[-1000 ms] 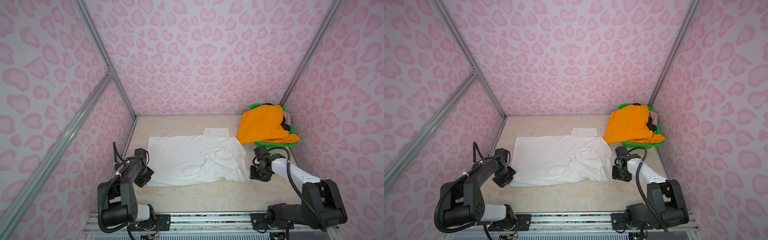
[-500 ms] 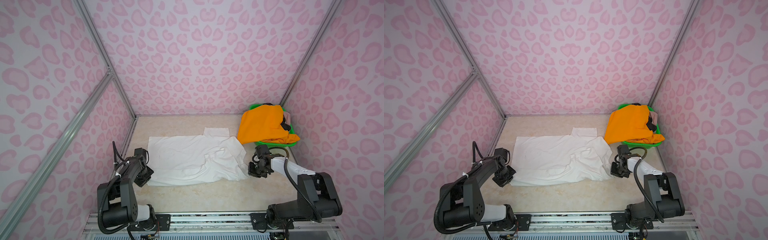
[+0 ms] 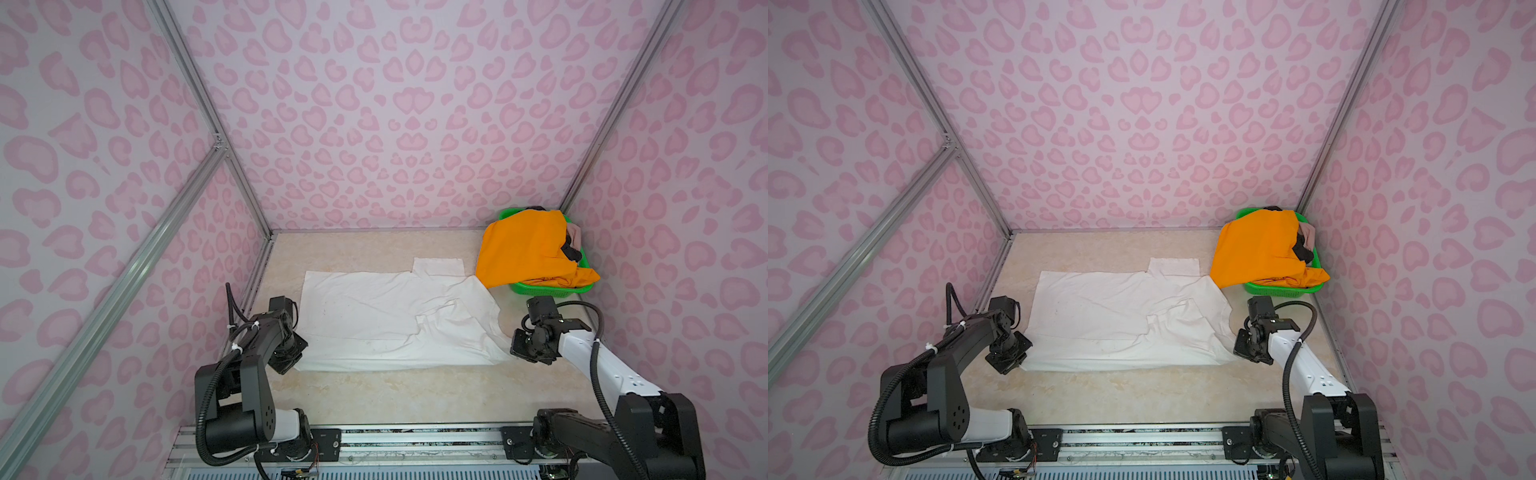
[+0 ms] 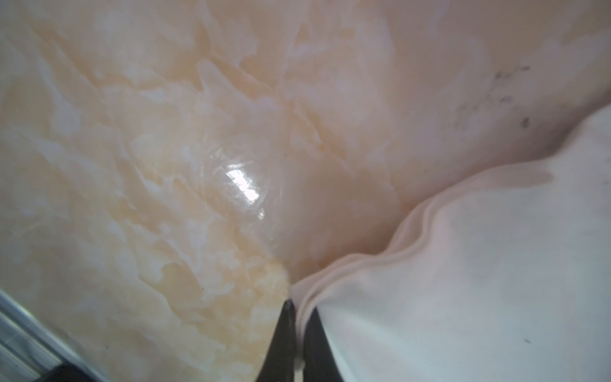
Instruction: Fold and stack the mixed laundry pile
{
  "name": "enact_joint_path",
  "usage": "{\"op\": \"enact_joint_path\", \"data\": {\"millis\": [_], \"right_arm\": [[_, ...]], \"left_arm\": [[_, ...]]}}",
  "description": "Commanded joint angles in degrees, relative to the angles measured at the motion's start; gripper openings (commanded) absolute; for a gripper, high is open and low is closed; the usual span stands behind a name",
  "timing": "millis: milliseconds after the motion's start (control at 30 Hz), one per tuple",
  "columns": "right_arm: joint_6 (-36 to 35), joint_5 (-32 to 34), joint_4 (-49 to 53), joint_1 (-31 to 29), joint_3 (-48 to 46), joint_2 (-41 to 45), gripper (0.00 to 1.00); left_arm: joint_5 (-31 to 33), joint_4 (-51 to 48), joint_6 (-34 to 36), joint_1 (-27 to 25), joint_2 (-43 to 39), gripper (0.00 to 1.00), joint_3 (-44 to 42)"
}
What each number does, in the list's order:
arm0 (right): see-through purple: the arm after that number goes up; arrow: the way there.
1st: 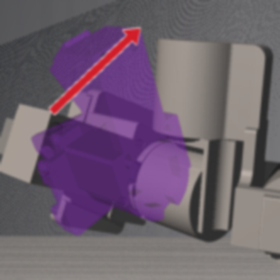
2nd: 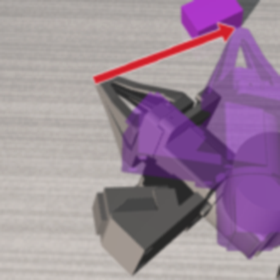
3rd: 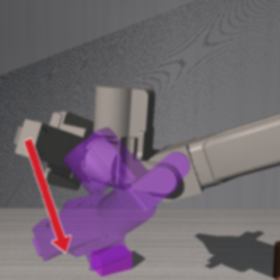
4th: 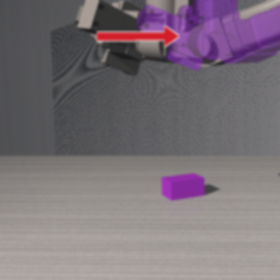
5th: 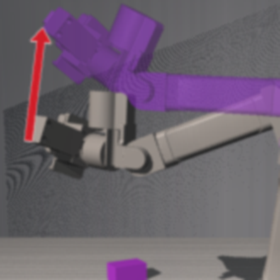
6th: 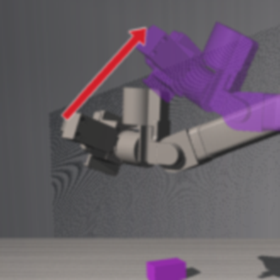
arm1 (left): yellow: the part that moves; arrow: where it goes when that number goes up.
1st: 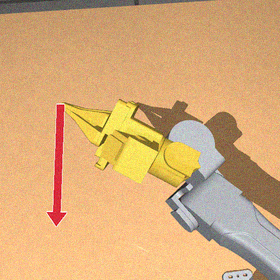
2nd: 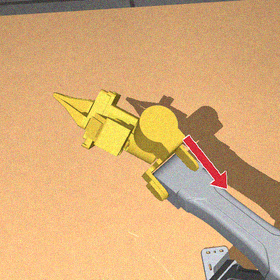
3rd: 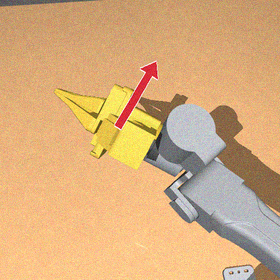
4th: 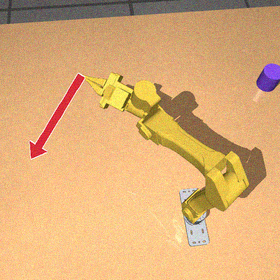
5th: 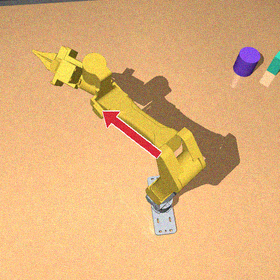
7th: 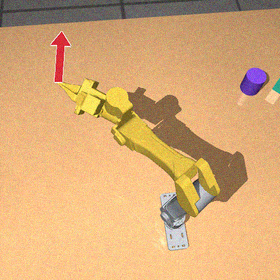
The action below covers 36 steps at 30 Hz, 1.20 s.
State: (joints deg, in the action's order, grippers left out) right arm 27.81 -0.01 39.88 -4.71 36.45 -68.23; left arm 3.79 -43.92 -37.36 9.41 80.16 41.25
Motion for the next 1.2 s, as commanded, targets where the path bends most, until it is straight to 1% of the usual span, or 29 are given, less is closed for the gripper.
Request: {"op": "enact_joint_path", "data": {"millis": [0, 67, 133, 233, 300, 400, 467, 567, 667, 733, 767, 867, 933, 1033, 1167], "right_arm": [[1.8, 3.1, 1.9, 0.1, -0.8, -0.1, 0.06], [1.8, 3.0, 2.3, 0.1, -0.6, -0.4, 0.18], [1.8, 3.1, 2.8, 0.0, 0.5, 0.2, 0.26], [0.6, 3.4, 3.3, 0.0, 3.5, 1.7, 0.33], [-0.5, 3.5, 3.3, -0.1, 5.9, 1.9, 0.35], [-4.3, 0.9, 0.3, -0.3, 9.4, -0.4, 0.36], [-6.9, -1.6, -1.4, -0.7, 12.6, -4.3, 0.33], [-10.1, -5.2, -1.4, -2.0, 19.0, -12.6, 0.31], [-11.4, -6.3, -2.0, -4.5, 24.0, -19.3, 0.29], [-11.1, -5.9, -2.4, -6.3, 26.8, -23.6, 0.28], [-10.6, -5.9, -2.9, -6.7, 27.7, -25.5, 0.28], [-8.3, -6.3, -5.5, -6.9, 28.2, -29.7, 0.26], [-8.0, -6.4, -6.3, -6.9, 28.2, -32.5, 0.24], [-8.5, -6.2, -6.0, -6.9, 28.4, -35.7, 0.23], [-9.5, -5.6, -5.0, -6.9, 27.4, -37.1, 0.22]], "left_arm": [[1.1, 0.0, 0.1, 0.1, 0.2, 0.09, -0.2], [-0.1, -0.5, -0.2, 0.1, -0.1, 0.14, -0.3], [-1.2, -1.4, -0.7, 0.1, -1.3, 0.27, -0.3], [-0.4, -3.9, -1.6, 0.1, -4.2, 0.47, 0.8], [1.4, -5.9, -1.7, 0.1, -6.3, 0.52, 2.5], [3.4, -6.1, -0.1, 0.1, -7.6, 0.57, 6.4], [-0.2, -3.2, 3.4, 0.1, -5.7, 0.56, 9.9], [-10.3, 3.2, 8.4, -0.2, 0.4, 0.51, 14.8], [-18.7, 9.7, 11.1, -1.3, 6.6, 0.49, 17.9], [-21.9, 10.9, 11.9, -2.4, 12.1, 0.46, 21.1], [-22.1, 10.8, 12.4, -3.2, 14.0, 0.45, 22.4], [-19.9, 10.4, 12.0, -5.0, 20.0, 0.42, 25.1], [-18.2, 9.9, 10.3, -5.2, 22.8, 0.37, 25.4], [-13.9, 7.9, 8.4, -5.1, 24.6, 0.37, 24.5], [-9.5, 5.5, 6.1, -4.4, 23.5, 0.37, 21.3]]}}
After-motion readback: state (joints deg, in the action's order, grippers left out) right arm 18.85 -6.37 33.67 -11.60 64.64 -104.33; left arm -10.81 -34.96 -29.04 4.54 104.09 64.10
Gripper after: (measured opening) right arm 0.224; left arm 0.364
